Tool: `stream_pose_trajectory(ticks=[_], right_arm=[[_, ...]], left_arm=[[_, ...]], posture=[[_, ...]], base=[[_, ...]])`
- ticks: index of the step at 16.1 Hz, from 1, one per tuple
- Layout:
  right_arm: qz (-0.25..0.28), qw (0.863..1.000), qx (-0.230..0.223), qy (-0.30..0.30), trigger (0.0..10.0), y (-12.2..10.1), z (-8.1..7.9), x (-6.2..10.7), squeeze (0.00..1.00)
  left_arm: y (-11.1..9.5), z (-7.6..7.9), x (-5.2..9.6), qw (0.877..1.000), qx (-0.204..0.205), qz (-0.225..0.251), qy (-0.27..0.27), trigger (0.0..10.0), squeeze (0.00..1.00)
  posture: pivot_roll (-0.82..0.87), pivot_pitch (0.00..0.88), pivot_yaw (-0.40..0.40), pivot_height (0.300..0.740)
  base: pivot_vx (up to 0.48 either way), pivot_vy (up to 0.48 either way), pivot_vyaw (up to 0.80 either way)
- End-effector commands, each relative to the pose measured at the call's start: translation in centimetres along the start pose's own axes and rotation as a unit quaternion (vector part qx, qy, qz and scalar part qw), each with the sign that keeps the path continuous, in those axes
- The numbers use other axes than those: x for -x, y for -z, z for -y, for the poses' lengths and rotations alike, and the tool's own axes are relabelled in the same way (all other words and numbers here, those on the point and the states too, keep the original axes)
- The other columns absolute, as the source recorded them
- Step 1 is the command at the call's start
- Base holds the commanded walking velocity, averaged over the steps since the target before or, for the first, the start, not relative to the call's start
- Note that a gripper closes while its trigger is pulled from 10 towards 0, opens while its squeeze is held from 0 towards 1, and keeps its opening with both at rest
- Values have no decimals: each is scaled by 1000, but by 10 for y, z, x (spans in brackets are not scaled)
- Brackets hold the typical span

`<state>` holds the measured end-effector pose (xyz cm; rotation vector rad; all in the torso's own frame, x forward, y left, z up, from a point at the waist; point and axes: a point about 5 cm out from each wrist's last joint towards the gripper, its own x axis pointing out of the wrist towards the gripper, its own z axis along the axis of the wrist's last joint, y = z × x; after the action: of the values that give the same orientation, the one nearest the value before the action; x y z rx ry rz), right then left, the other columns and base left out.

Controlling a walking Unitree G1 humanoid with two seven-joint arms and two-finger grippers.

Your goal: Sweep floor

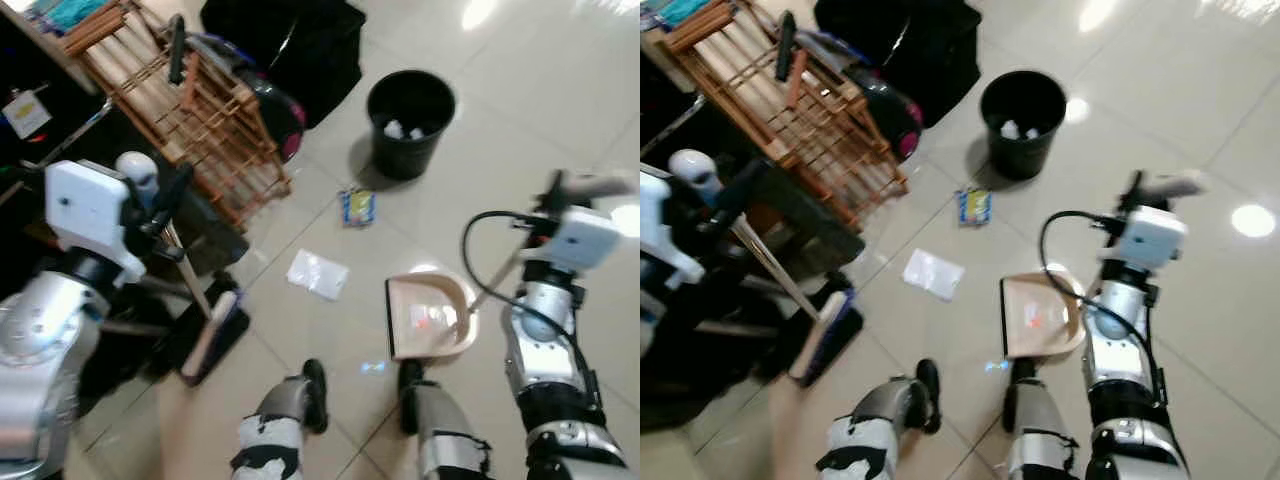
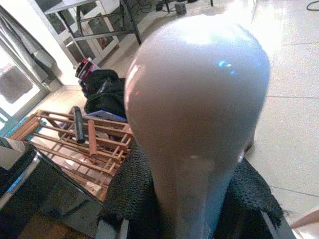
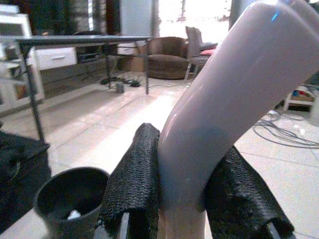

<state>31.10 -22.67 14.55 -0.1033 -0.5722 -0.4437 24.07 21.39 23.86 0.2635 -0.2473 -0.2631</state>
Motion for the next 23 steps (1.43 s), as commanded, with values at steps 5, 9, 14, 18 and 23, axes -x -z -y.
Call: stream_pose_trajectory(ticks=[5,9,14,18,23], right_arm=[[45,999,-10,22,10000,-6,5,-5,0],[30,999,-23,31,10000,1,4,2,1000],[18,999,-28,38,10000,7,5,12,1000],[-30,999,-9,38,10000,17,13,24,0],[-71,997,-30,32,10000,25,22,33,0]], left_arm=[[-16,-10,9,1000,-18,10,-5,10000,0],[-18,-8,10,1000,-16,7,0,10000,0],[-16,-3,9,1000,-7,7,9,10000,0],[-9,12,4,999,33,18,11,10000,0],[4,35,-7,996,79,28,9,10000,0]], posture=[[309,472,216,740],[325,476,217,740],[302,450,210,740],[221,434,153,740],[143,414,70,740]], base=[[0,0,0],[0,0,0],[0,0,0],[0,0,0],[0,0,0]])
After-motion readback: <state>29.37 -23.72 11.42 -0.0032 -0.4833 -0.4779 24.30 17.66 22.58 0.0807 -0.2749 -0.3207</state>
